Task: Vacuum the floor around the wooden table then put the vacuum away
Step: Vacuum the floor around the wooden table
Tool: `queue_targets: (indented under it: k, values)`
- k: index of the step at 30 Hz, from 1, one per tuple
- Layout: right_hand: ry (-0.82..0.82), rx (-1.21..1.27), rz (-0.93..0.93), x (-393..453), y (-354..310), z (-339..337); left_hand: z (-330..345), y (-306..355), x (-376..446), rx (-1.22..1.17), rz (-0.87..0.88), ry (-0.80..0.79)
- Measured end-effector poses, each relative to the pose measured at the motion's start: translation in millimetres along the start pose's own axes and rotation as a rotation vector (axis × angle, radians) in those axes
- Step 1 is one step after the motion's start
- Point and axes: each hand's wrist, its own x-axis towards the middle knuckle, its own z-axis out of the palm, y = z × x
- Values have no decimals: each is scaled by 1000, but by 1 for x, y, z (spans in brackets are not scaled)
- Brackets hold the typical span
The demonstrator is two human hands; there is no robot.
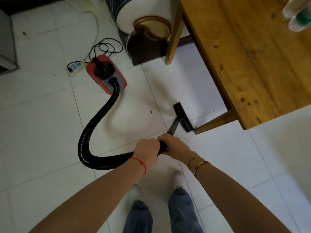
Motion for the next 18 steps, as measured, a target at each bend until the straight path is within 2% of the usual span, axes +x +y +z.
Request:
queue_targets:
  k: [10, 18]
  values:
    - [-32, -22, -9, -2, 62, -50, -32, 55, 44, -56, -53, 38]
    - [-42, 15, -63, -19, 35, -31, -23, 47, 9, 0, -64, 9]
